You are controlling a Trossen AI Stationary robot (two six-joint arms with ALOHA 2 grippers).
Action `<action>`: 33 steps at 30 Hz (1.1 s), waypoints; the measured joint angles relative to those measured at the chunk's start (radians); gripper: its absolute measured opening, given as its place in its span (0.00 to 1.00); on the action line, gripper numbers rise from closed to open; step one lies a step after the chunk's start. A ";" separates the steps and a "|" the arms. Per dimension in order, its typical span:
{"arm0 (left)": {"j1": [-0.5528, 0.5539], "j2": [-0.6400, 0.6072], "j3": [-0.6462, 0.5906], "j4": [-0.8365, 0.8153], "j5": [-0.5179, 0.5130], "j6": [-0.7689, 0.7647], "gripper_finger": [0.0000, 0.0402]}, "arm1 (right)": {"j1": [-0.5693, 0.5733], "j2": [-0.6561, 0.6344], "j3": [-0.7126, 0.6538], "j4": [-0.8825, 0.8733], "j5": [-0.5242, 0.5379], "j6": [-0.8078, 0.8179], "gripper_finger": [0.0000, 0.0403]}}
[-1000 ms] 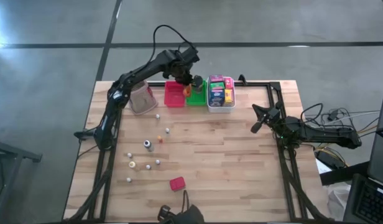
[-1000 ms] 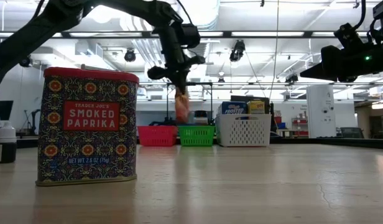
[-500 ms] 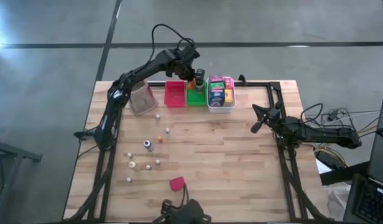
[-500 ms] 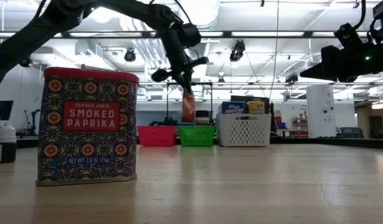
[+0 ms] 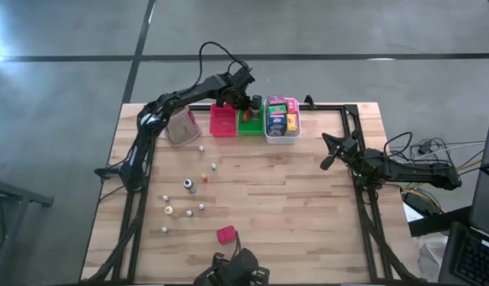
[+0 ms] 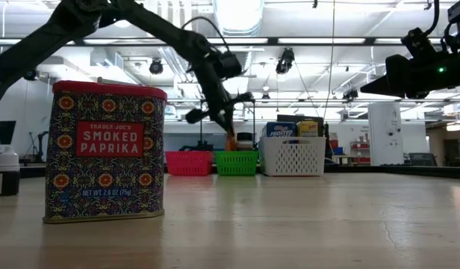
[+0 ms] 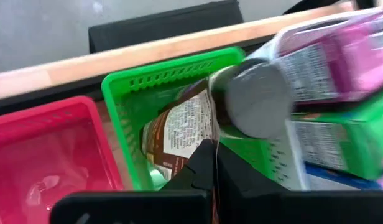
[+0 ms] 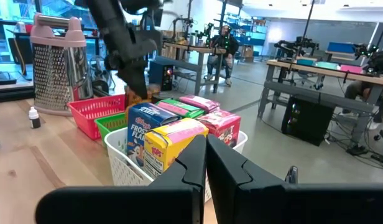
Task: Pick & Place Kitchen Items
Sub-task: Put the orange seasoning pack into the green bin
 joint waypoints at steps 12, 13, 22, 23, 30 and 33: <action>0.028 0.000 -0.042 0.046 -0.039 0.055 0.01 | 0.000 0.000 0.000 0.000 0.000 0.000 0.02; 0.029 0.000 -0.042 0.049 -0.039 0.060 0.01 | 0.000 0.000 0.000 0.000 0.000 0.000 0.02; 0.029 0.000 -0.041 0.092 -0.039 0.085 0.05 | 0.000 0.000 0.000 0.000 0.000 0.000 0.02; 0.029 0.000 -0.041 0.092 -0.039 0.085 0.06 | 0.000 0.000 0.000 0.000 0.000 0.000 0.02; 0.028 0.000 -0.041 0.094 -0.039 0.089 0.18 | 0.000 0.000 0.000 0.000 0.000 0.000 0.02; 0.028 0.000 -0.041 0.094 -0.039 0.093 0.26 | 0.000 0.000 0.000 0.000 0.000 0.000 0.02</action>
